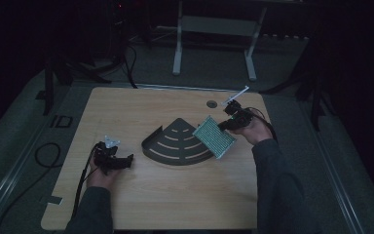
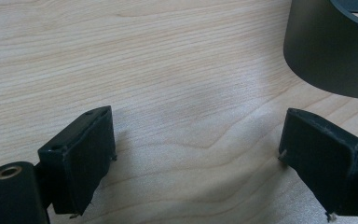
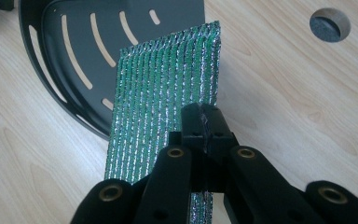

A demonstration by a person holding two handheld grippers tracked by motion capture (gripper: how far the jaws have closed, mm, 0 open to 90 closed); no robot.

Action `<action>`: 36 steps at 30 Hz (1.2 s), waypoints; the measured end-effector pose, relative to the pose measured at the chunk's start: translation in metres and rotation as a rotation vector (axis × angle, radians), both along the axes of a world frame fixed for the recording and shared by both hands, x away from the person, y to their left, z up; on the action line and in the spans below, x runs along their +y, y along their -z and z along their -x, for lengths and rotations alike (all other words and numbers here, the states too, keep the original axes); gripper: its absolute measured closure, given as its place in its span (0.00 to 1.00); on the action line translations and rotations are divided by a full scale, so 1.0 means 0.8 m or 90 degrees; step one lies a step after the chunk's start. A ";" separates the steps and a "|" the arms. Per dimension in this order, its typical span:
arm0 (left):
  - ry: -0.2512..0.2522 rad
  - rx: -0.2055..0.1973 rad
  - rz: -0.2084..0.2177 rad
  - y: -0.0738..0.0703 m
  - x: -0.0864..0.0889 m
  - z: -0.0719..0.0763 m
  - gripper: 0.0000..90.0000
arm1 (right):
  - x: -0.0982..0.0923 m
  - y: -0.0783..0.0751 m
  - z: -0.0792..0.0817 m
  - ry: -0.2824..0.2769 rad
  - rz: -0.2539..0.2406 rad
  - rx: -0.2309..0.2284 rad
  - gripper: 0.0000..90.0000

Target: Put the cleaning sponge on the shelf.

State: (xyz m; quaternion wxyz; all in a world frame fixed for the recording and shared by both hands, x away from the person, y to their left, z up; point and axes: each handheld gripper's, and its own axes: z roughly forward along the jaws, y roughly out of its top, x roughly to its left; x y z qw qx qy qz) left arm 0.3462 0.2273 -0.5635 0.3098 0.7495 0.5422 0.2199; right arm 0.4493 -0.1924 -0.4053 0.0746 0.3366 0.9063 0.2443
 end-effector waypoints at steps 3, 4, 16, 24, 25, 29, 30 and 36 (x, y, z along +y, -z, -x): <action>0.000 0.000 0.000 0.000 0.000 0.000 0.12 | 0.005 0.000 -0.002 -0.003 -0.002 0.000 1.00; 0.000 0.000 0.000 0.000 0.000 0.000 0.12 | 0.006 0.000 -0.003 -0.004 0.000 0.000 1.00; 0.000 0.000 0.002 0.000 0.000 0.000 0.12 | 0.019 0.007 -0.012 -0.004 -0.011 -0.001 1.00; 0.000 0.000 0.001 0.000 0.000 0.000 0.12 | 0.031 0.010 -0.019 -0.006 -0.001 0.001 1.00; 0.000 0.000 0.001 0.000 0.000 0.000 0.12 | 0.033 0.011 -0.020 -0.006 0.001 0.000 1.00; 0.000 0.000 0.001 0.000 0.000 0.000 0.12 | 0.038 0.014 -0.025 -0.005 -0.003 0.001 1.00; 0.000 0.000 0.001 0.000 0.000 0.000 0.12 | 0.039 0.015 -0.026 -0.005 -0.004 0.002 1.00; 0.000 0.000 0.001 0.000 0.000 0.000 0.12 | 0.044 0.025 -0.033 0.000 0.003 0.005 1.00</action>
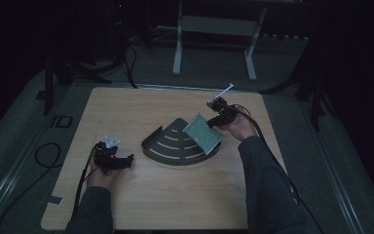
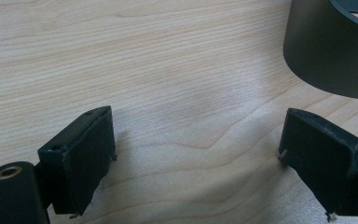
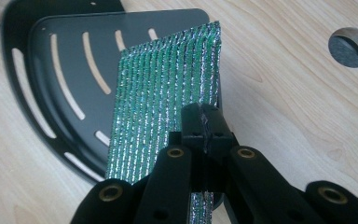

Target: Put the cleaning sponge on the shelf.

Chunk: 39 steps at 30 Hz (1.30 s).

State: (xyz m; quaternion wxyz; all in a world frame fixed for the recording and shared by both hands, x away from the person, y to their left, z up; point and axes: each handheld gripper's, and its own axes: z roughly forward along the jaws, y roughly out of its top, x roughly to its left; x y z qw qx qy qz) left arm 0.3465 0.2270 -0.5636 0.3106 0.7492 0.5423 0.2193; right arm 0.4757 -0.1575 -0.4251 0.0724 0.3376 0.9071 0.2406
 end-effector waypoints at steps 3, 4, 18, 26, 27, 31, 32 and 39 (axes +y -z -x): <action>0.000 0.000 0.000 0.000 0.000 0.000 0.12 | 0.002 0.004 -0.003 0.002 0.000 0.001 1.00; 0.000 0.000 0.000 0.000 0.000 0.000 0.12 | 0.003 0.005 -0.004 0.003 0.001 0.006 1.00; 0.000 0.000 0.000 0.000 0.000 0.000 0.12 | 0.011 0.020 -0.012 0.000 0.014 -0.006 1.00; 0.000 0.000 0.000 0.000 0.000 0.000 0.12 | 0.018 0.030 -0.012 -0.015 0.029 -0.004 1.00; 0.000 0.000 0.000 0.000 0.000 0.000 0.12 | 0.018 0.031 -0.012 -0.015 0.030 -0.005 1.00; 0.000 0.000 0.000 0.000 0.000 0.000 0.12 | 0.022 0.036 -0.013 -0.018 0.037 -0.005 0.99; 0.000 0.000 0.000 0.000 0.000 0.000 0.12 | 0.022 0.038 -0.013 -0.019 0.042 -0.005 1.00; 0.000 0.000 0.000 0.000 0.000 0.000 0.12 | 0.028 0.048 -0.013 -0.022 0.071 -0.015 0.99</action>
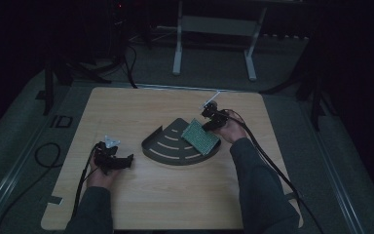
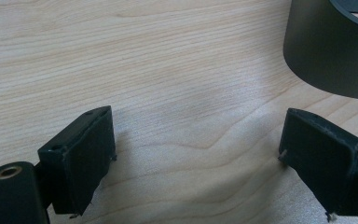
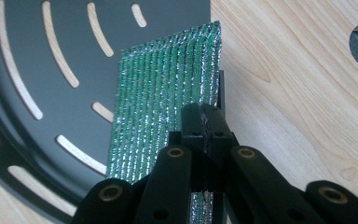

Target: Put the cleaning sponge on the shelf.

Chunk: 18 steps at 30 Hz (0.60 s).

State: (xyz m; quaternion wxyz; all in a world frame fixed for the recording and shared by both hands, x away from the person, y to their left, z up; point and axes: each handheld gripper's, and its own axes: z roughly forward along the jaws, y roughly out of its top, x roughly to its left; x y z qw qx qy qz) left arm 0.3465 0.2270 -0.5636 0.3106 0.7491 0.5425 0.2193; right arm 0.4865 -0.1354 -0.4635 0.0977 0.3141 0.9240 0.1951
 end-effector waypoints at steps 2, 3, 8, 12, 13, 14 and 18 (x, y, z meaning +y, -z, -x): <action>0.000 0.000 0.000 0.000 0.000 0.000 0.12 | 0.001 0.003 0.000 -0.001 0.005 -0.002 0.99; 0.000 0.000 0.000 0.000 0.000 0.000 0.12 | 0.002 0.004 0.000 -0.003 0.010 -0.004 0.99; 0.000 0.000 0.000 0.000 0.000 0.000 0.12 | 0.007 0.012 0.001 -0.012 0.036 -0.021 0.99; 0.000 0.000 0.000 0.000 0.000 0.000 0.12 | 0.008 0.015 0.001 -0.013 0.044 -0.022 0.99; 0.000 0.000 0.000 0.000 0.000 0.000 0.12 | 0.008 0.015 0.001 -0.013 0.045 -0.024 0.99; 0.000 0.000 0.000 0.000 0.000 0.000 0.12 | 0.008 0.015 0.002 -0.012 0.048 -0.028 0.99; 0.000 0.000 0.000 0.000 0.000 0.000 0.12 | 0.008 0.015 0.002 -0.012 0.050 -0.031 0.99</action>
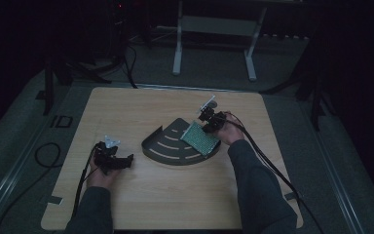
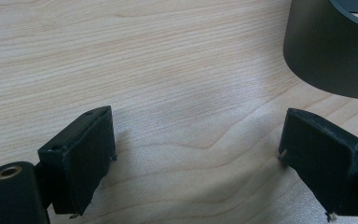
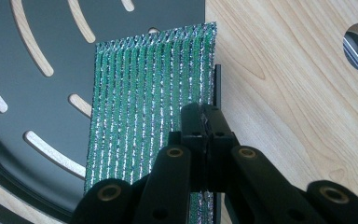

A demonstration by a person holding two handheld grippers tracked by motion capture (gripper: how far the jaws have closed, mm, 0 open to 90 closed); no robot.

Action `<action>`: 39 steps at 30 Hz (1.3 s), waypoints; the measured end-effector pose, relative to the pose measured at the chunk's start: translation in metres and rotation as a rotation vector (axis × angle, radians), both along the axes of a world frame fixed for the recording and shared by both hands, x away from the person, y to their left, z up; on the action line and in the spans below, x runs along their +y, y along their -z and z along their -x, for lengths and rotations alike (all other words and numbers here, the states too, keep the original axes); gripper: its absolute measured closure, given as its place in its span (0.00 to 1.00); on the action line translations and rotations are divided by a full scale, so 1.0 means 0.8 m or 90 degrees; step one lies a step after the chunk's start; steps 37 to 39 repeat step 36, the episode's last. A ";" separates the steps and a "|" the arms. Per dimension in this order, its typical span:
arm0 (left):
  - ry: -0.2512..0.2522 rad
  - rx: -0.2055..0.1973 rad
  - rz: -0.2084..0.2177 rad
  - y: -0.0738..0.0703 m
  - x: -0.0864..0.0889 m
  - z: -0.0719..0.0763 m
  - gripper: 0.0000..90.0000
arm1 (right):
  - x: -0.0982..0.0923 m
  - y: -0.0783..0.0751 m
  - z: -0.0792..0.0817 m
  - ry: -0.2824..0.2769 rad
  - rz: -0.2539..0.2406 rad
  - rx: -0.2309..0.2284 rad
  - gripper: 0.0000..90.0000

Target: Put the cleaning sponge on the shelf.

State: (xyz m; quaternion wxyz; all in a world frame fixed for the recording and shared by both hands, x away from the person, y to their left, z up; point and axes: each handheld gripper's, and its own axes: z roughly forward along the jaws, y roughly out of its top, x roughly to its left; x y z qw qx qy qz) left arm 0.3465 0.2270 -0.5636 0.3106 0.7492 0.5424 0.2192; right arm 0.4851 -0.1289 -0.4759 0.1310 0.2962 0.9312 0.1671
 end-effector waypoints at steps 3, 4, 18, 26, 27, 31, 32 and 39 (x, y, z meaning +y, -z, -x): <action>0.000 0.000 0.000 0.000 0.000 0.000 0.12 | -0.001 0.001 0.000 -0.001 0.002 0.001 0.98; 0.000 0.000 0.000 0.000 0.000 0.000 0.12 | -0.001 0.002 0.000 0.001 0.001 0.001 0.98; 0.000 0.000 0.000 0.000 0.000 0.000 0.12 | -0.007 -0.006 0.006 0.008 -0.013 -0.014 0.92; 0.000 0.000 0.000 0.000 0.000 0.000 0.12 | -0.036 -0.021 0.017 0.051 -0.093 -0.043 0.70; 0.000 0.000 0.000 0.000 0.000 0.000 0.12 | -0.041 -0.021 0.018 0.060 -0.098 -0.046 0.69; 0.000 0.000 0.000 0.000 0.000 0.000 0.12 | -0.065 -0.019 0.022 0.089 -0.115 -0.044 0.63; 0.000 0.000 0.000 0.000 0.000 0.000 0.12 | -0.071 -0.019 0.023 0.094 -0.118 -0.045 0.62; 0.000 0.000 0.000 0.000 0.000 0.000 0.12 | -0.094 -0.017 0.031 0.125 -0.131 -0.047 0.58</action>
